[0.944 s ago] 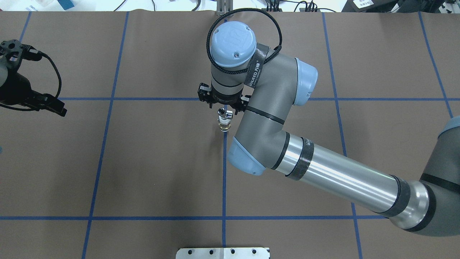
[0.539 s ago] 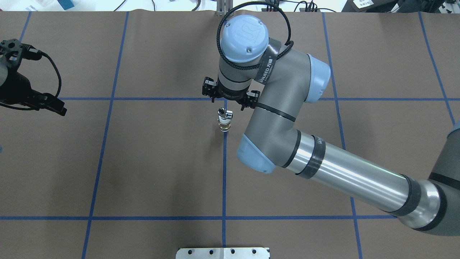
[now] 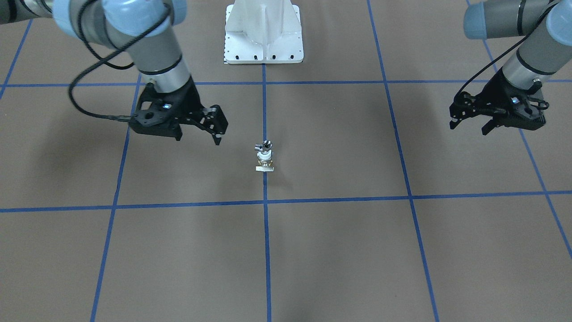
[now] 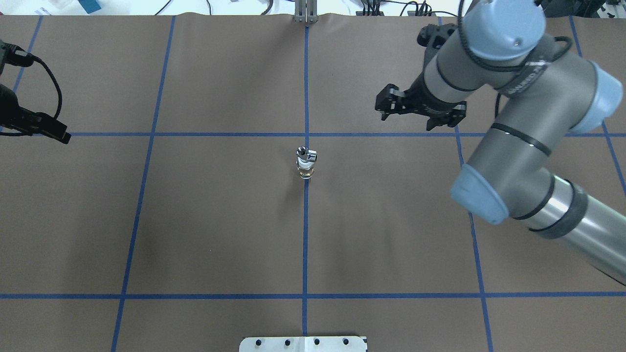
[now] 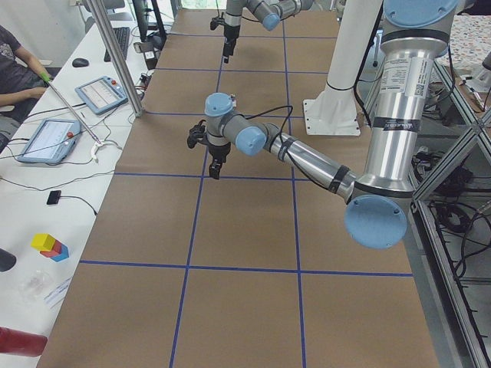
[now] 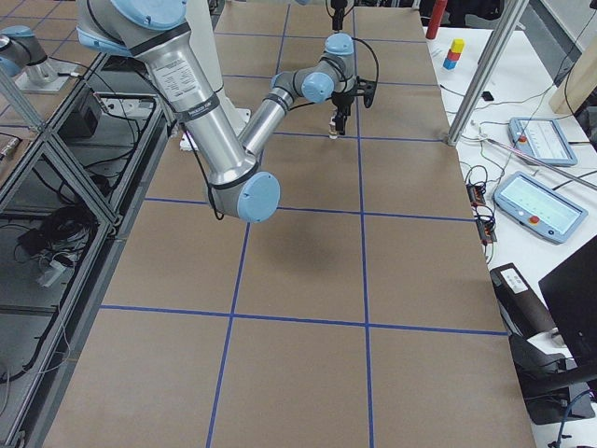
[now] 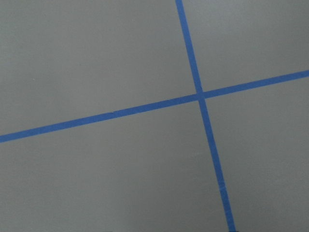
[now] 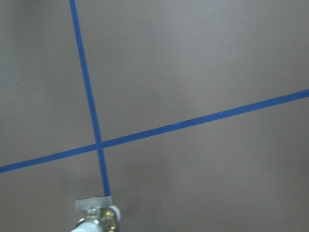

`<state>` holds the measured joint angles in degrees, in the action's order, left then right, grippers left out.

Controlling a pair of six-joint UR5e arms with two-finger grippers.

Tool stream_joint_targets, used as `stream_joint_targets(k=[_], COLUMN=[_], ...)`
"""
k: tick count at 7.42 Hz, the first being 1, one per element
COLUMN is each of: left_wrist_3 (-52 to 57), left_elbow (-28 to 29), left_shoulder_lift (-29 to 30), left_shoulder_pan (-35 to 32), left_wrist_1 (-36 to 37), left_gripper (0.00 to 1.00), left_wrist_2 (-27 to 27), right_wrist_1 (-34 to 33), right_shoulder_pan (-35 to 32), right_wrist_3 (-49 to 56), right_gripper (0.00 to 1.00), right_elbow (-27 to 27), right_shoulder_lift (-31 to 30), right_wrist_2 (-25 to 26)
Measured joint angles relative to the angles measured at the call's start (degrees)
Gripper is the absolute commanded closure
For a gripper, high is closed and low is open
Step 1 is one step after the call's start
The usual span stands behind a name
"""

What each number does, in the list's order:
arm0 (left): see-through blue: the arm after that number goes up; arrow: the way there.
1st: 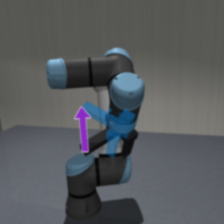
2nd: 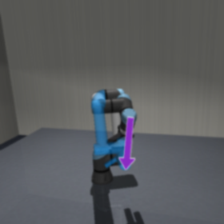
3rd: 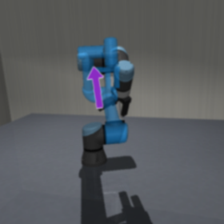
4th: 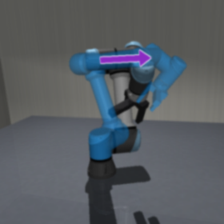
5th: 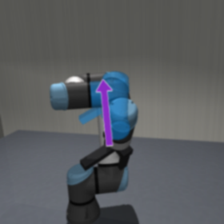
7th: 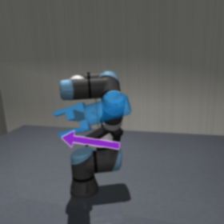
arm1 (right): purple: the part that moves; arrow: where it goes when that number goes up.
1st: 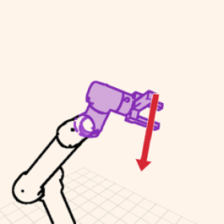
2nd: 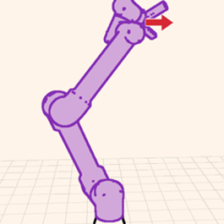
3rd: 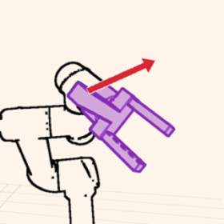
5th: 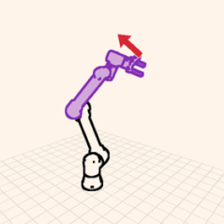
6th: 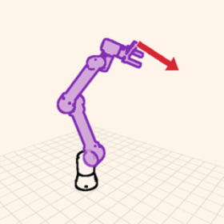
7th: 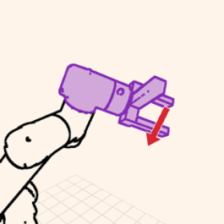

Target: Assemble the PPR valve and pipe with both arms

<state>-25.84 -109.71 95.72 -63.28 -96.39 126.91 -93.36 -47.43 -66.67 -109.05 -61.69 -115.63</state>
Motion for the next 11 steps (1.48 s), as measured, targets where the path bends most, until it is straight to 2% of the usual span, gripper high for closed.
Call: stream_joint_targets(k=[3,5,8,11], left_wrist_3=[12.15,21.34,31.95,35.20], left_elbow=[4.97,9.95,15.92,17.86], left_shoulder_lift=[-0.32,-0.34,-0.33,-0.24], left_shoulder_pan=[-7.57,-13.30,-20.05,-22.15], left_wrist_1=[0.25,0.04,-0.31,-0.35], left_gripper=[0.01,0.01,0.01,0.01], left_wrist_2=[1.65,2.77,5.77,7.15], right_wrist_1=[0.42,0.45,0.56,0.85], right_shoulder_pan=[-11.29,-19.66,-31.58,-36.01], right_wrist_3=[21.75,36.71,56.64,61.79], right_gripper=[0.01,0.01,0.01,0.01], right_elbow=[-1.56,0.87,7.71,10.20], right_shoulder_lift=[-12.88,-18.34,-22.17,-23.38], right_wrist_2=[-3.13,-7.51,-16.02,-19.13])
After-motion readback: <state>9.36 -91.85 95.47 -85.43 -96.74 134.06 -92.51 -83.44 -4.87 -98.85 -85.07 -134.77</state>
